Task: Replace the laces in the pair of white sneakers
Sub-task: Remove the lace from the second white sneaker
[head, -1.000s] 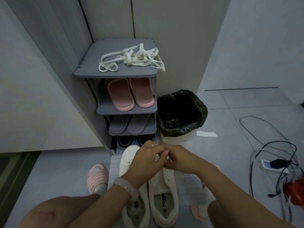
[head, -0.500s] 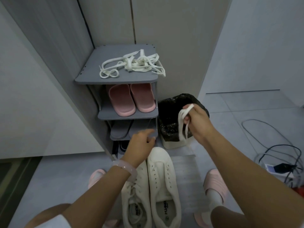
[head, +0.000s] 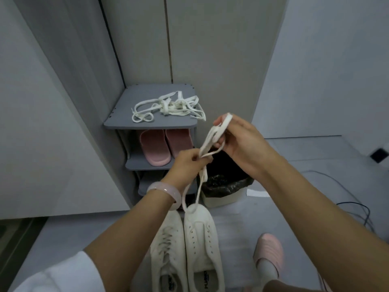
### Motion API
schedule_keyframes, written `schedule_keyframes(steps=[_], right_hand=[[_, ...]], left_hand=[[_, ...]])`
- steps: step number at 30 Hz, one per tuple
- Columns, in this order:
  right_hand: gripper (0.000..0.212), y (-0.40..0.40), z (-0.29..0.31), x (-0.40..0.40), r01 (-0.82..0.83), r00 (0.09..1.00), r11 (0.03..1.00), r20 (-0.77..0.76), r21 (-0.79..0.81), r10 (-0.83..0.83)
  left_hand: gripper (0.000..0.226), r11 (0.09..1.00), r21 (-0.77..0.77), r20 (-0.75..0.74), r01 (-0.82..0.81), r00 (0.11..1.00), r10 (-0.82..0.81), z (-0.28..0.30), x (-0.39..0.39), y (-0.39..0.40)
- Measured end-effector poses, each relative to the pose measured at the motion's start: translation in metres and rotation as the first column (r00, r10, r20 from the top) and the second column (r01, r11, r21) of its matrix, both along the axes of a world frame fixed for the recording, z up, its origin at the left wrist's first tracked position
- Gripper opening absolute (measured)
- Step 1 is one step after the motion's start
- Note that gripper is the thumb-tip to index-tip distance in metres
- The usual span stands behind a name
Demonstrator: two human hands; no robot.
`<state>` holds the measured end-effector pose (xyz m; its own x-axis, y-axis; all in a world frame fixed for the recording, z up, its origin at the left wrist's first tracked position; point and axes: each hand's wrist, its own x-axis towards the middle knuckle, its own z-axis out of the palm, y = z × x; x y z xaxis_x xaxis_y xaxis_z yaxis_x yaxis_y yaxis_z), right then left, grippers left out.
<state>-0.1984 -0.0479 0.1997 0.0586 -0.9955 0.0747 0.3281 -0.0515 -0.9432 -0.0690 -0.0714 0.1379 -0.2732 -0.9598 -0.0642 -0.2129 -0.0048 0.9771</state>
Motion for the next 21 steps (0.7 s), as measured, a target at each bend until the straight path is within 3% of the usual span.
schedule_keyframes(steps=[2,4,5,8,11,13,14,16,18,19,21], right_hand=[[0.032,0.009,0.003,-0.009,0.064,0.997,0.998,-0.048,0.019,-0.063],[0.027,0.022,-0.006,-0.012,0.108,0.964,0.989,-0.252,0.100,-0.079],[0.022,0.029,-0.013,-0.012,0.087,0.943,0.985,-0.331,0.146,-0.035],[0.017,0.047,-0.029,-0.008,-0.001,0.947,0.978,-0.314,0.207,0.067],[0.031,0.054,-0.026,-0.006,0.096,0.984,0.977,-0.163,0.190,-0.065],[0.035,0.056,-0.021,-0.009,0.194,0.977,0.962,-0.128,0.193,-0.172],[0.034,0.058,-0.020,-0.010,0.211,0.963,0.967,-0.201,0.141,-0.181],[0.037,0.066,-0.015,-0.007,0.045,0.928,0.999,-0.372,0.012,-0.038],[0.058,0.070,-0.016,0.006,-0.178,0.899,0.984,-0.409,-0.016,0.156],[0.058,0.072,-0.021,0.015,-0.215,0.898,0.977,-0.392,0.001,0.198],[0.031,0.075,-0.032,0.032,-0.192,0.922,0.979,-0.328,0.068,0.204]], left_hand=[[0.013,0.995,0.100,-0.161,-0.031,0.986,0.047,0.016,0.011,0.006],[0.013,0.992,0.123,-0.285,-0.004,0.958,0.039,0.035,0.020,0.011],[0.013,0.996,0.087,-0.280,0.010,0.960,0.014,0.045,0.024,0.012],[0.020,0.996,-0.075,-0.076,0.058,0.995,-0.064,0.070,0.029,0.020],[0.024,0.978,-0.183,0.183,0.096,0.981,-0.062,0.086,0.032,0.028],[0.026,0.978,-0.192,0.213,0.086,0.976,-0.044,0.093,0.034,0.032],[0.026,0.979,-0.190,0.208,0.074,0.978,-0.034,0.097,0.036,0.034],[0.027,0.983,-0.161,0.161,0.092,0.985,-0.066,0.103,0.036,0.039],[0.032,0.979,-0.110,0.060,0.170,0.985,-0.165,0.106,0.031,0.047],[0.034,0.973,-0.081,-0.001,0.214,0.977,-0.215,0.107,0.028,0.051],[0.032,0.963,-0.031,-0.127,0.269,0.954,-0.270,0.107,0.023,0.056]])
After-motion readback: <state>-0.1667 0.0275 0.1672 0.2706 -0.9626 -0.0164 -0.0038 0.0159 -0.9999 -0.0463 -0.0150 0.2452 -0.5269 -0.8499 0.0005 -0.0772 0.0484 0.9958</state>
